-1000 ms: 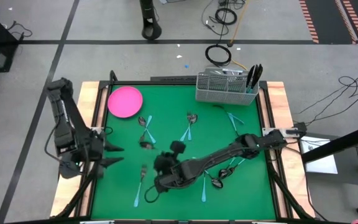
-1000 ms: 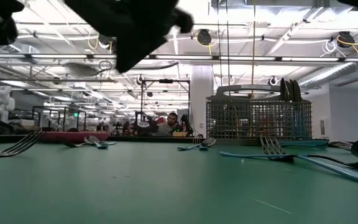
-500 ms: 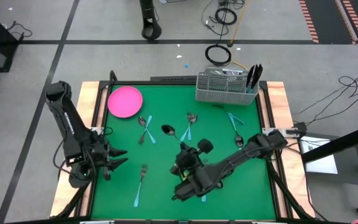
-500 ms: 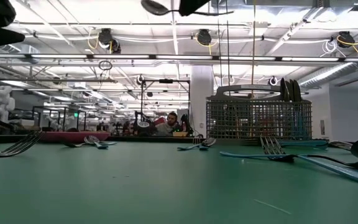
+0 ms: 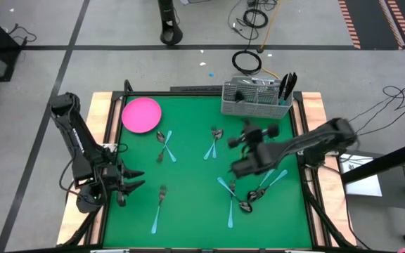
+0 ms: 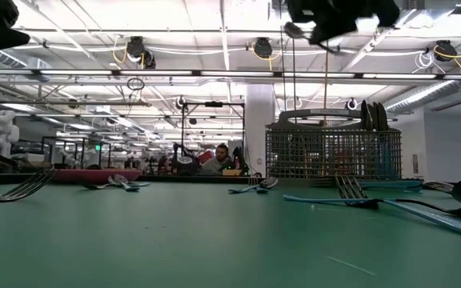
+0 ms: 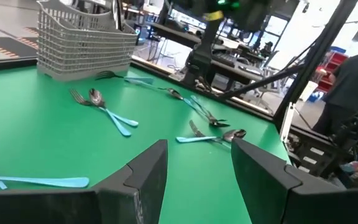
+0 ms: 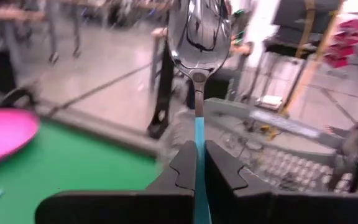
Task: Sort silverware
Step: Put the blue spoon into the gray silverware basket
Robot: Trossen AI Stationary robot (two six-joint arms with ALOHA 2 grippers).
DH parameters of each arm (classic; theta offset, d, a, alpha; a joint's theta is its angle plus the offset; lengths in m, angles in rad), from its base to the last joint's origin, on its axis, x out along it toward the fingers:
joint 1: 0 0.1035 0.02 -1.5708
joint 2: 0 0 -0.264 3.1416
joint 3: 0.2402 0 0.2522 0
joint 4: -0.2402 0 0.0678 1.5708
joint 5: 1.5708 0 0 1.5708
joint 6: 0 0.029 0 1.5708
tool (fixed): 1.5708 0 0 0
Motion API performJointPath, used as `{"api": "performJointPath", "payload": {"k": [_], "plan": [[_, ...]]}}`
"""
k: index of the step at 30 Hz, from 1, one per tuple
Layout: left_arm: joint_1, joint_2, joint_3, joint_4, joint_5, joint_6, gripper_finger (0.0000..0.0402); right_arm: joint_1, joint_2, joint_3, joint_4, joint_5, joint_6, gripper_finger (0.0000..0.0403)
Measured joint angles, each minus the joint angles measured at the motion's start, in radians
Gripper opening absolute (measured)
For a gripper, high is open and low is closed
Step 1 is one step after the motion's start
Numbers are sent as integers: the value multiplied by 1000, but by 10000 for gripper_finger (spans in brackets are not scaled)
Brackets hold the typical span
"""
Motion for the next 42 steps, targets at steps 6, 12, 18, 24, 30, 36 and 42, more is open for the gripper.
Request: {"api": "performJointPath", "payload": {"k": [6, 12, 18, 24, 30, 36, 42], "plan": [[62, 0, 0, -1, -11, 1, 180, -133, -187, -337, 279, 139, -9, 0], [171, 0, 0, -9, -10, 54, 180, -280, -227, -541, 464, 171, -4, 0], [296, -2, 0, -8, 16, 124, 180, -415, -219, -605, 533, 171, -2, 0], [427, -2, 0, 30, 19, 226, 180, -509, -220, -591, 568, 174, -7, 0], [529, -2, 0, 161, 63, 429, 180, -555, -220, -554, 582, 171, -54, 0], [613, -2, 0, 292, 234, 619, 180, -532, -220, -394, 646, -152, -693, 0], [637, -2, 0, 313, 352, 656, 180, -584, -220, -236, 758, -750, -1191, 0]]}}
